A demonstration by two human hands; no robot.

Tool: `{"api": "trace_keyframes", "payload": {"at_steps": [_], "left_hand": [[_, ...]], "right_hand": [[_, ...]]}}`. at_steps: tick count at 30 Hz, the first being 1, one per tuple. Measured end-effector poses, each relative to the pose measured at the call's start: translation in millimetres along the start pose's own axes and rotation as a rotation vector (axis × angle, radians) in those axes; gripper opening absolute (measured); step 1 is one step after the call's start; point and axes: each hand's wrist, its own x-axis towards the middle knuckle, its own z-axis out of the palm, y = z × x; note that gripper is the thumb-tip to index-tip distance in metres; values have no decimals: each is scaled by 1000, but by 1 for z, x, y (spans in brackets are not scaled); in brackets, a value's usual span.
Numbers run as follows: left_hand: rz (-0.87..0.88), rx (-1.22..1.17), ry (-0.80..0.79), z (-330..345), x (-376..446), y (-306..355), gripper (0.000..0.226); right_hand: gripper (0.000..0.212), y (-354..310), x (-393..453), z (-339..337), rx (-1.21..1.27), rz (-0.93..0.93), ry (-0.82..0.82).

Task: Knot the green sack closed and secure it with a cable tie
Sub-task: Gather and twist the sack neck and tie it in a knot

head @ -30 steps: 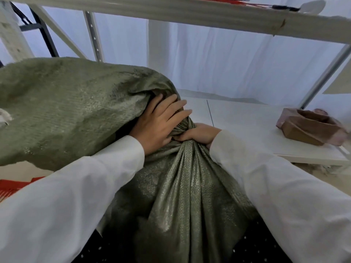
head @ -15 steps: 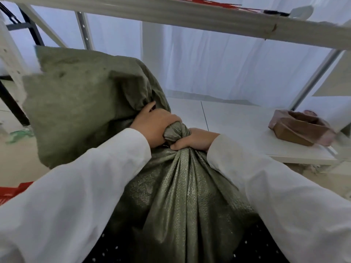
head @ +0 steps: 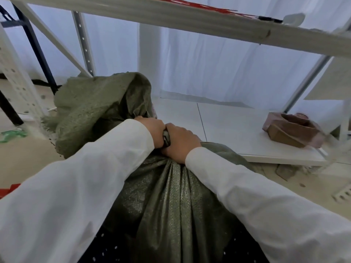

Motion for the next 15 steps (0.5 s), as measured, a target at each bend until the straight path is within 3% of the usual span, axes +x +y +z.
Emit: {"api": "trace_keyframes", "payload": {"at_steps": [4, 6, 9, 12, 15], "left_hand": [[80, -40, 81, 5, -7, -9, 37], [81, -122, 211, 11, -10, -13, 36], [60, -210, 442, 15, -14, -21, 56], [113, -128, 579, 19, -21, -24, 73], [229, -20, 743, 32, -23, -22, 75]], "right_hand": [[29, -1, 8, -2, 78, 14, -74], [19, 2, 13, -3, 152, 32, -113], [16, 10, 20, -3, 323, 98, -140], [23, 19, 27, -3, 490, 193, -166], [52, 22, 29, -5, 614, 277, -194]]}}
